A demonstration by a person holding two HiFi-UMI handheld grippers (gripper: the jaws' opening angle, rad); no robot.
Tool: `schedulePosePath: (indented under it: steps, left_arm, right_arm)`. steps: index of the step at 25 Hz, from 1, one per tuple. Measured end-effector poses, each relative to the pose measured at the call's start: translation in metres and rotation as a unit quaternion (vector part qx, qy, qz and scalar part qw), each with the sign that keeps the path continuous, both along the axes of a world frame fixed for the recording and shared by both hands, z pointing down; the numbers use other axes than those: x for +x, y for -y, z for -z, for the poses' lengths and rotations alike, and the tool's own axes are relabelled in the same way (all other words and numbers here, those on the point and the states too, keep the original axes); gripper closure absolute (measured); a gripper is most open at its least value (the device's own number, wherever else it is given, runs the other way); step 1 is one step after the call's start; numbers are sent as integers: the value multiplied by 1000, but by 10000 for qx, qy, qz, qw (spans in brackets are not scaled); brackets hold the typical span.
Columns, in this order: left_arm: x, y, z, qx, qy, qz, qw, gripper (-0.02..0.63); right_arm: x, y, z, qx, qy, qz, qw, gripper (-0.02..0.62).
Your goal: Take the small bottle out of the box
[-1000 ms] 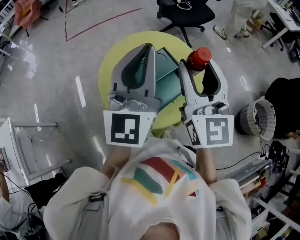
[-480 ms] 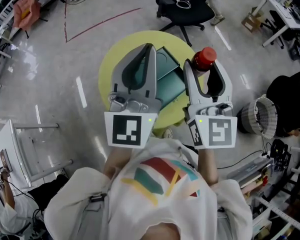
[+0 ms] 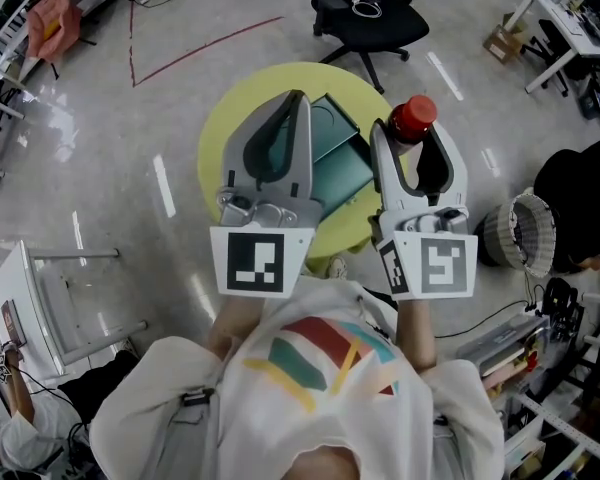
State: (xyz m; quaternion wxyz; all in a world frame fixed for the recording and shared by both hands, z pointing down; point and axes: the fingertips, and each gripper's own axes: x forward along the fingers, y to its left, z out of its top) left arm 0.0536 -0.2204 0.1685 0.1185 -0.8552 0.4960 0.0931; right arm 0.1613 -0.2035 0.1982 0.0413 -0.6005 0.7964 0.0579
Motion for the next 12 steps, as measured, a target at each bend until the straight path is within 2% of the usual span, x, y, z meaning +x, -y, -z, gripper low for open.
schedulePosePath:
  steps: [12]
  left_arm:
    - [1, -1, -3, -31, 54, -18, 10000, 591]
  right_arm:
    - [2, -3, 1, -38, 80, -1, 10000, 381]
